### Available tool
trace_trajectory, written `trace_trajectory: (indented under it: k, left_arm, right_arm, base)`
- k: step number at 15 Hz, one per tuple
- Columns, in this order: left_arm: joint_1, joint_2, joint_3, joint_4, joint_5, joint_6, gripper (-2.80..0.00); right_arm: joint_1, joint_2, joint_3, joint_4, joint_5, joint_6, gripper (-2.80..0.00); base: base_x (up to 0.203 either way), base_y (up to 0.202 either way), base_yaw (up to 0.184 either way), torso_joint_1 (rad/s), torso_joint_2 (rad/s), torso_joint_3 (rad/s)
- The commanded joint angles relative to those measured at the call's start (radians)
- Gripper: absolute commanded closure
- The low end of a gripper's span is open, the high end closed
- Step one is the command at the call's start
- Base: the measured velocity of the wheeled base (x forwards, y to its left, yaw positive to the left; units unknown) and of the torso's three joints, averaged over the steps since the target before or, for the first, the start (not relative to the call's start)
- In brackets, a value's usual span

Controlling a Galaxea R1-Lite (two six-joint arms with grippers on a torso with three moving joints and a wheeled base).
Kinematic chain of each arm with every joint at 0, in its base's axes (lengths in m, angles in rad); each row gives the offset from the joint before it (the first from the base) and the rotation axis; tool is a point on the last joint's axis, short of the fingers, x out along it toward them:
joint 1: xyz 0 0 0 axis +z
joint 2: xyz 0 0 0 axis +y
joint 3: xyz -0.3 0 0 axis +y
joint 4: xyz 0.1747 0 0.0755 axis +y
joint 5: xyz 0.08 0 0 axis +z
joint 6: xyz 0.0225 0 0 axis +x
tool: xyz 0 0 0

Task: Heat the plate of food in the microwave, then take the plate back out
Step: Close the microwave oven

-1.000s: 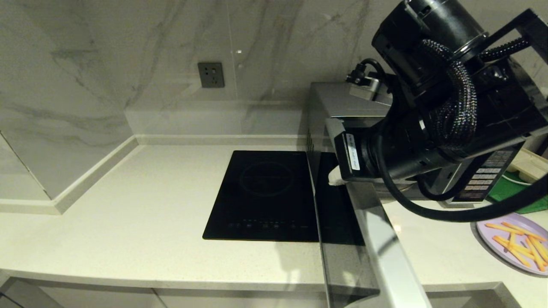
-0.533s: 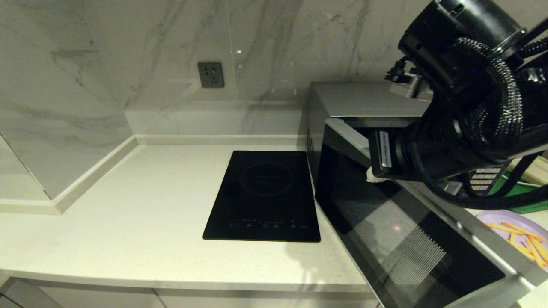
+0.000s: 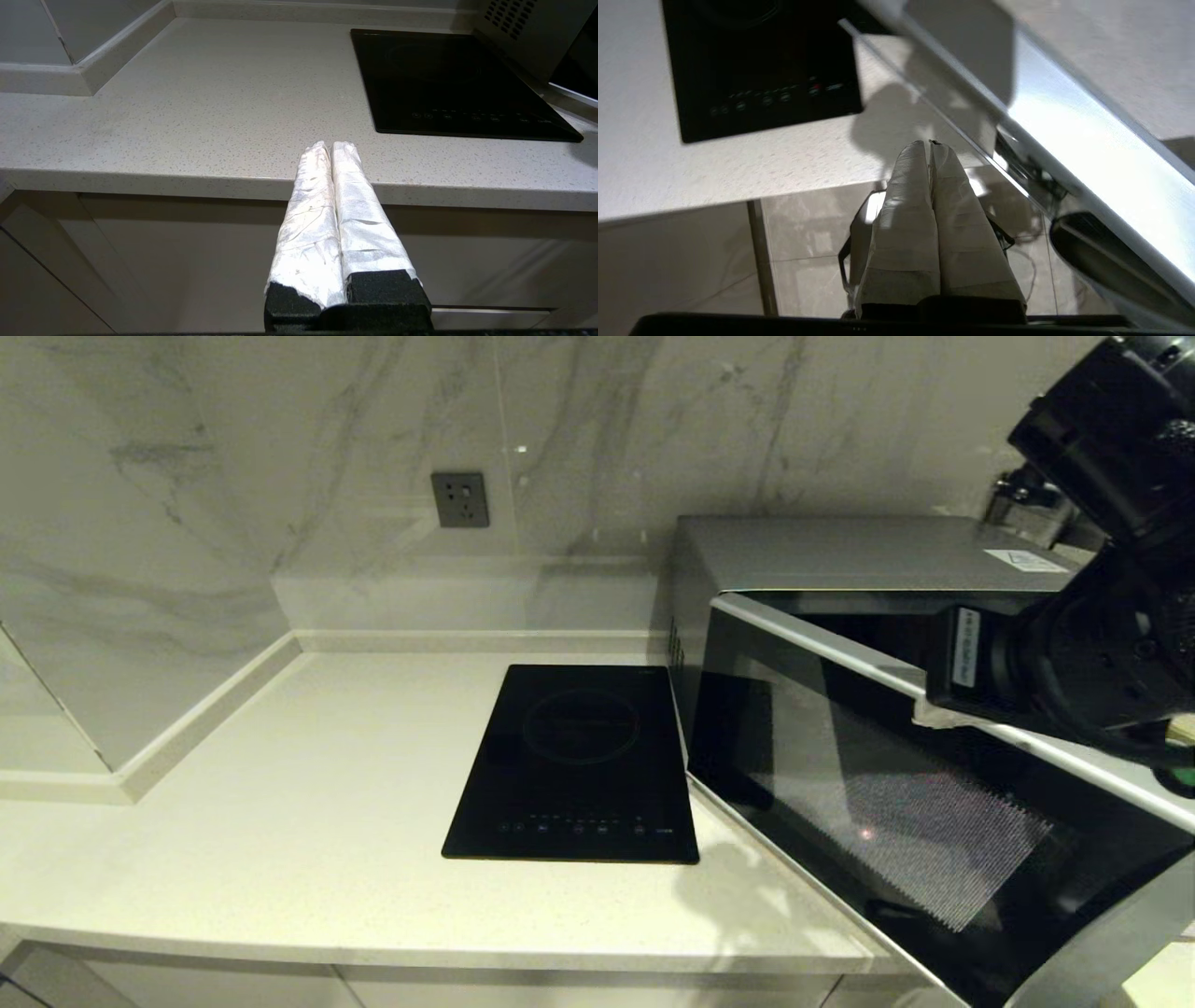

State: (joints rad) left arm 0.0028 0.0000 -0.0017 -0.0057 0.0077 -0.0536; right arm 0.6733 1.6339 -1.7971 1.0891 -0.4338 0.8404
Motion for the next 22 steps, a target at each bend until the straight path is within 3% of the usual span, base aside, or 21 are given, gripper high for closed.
trace_trajectory:
  k: [1,7,10,14,18,20,22]
  left_arm:
    - [0.000,0.000,0.000,0.000,0.000,-0.002,0.00]
    - [0.000,0.000,0.000,0.000,0.001,0.000,0.00]
    - [0.000,0.000,0.000,0.000,0.000,-0.001,0.00]
    - [0.000,0.000,0.000,0.000,0.000,-0.001,0.00]
    - [0.000,0.000,0.000,0.000,0.000,-0.001,0.00]
    - [0.000,0.000,0.000,0.000,0.000,0.000,0.00]
    - [0.000,0.000,0.000,0.000,0.000,-0.002,0.00]
  right_arm:
    - [-0.090,-0.105,0.077,0.004,0.009,0.026,0.00]
    - [-0.404,-0.156,0.192,-0.064,0.064,0.048,0.00]
    - [-0.492,-0.164,0.242,-0.094,0.160,0.048,0.00]
    - [-0.597,-0.141,0.257,-0.188,0.165,0.037,0.00]
    - [-0.762,-0.025,0.258,-0.282,0.183,0.044,0.00]
    - [-0.827,0.031,0.250,-0.363,0.302,0.040,0.00]
    - [-0.857,0.077,0.218,-0.376,0.372,0.036,0.00]
  base:
    - [0.000,0.000,0.000,0.000,0.00,0.000]
    - [0.000,0.000,0.000,0.000,0.00,0.000]
    - [0.000,0.000,0.000,0.000,0.00,0.000]
    - [0.000,0.000,0.000,0.000,0.00,0.000]
    - [0.000,0.000,0.000,0.000,0.00,0.000]
    - [0.000,0.000,0.000,0.000,0.00,0.000]
    - [0.000,0.000,0.000,0.000,0.00,0.000]
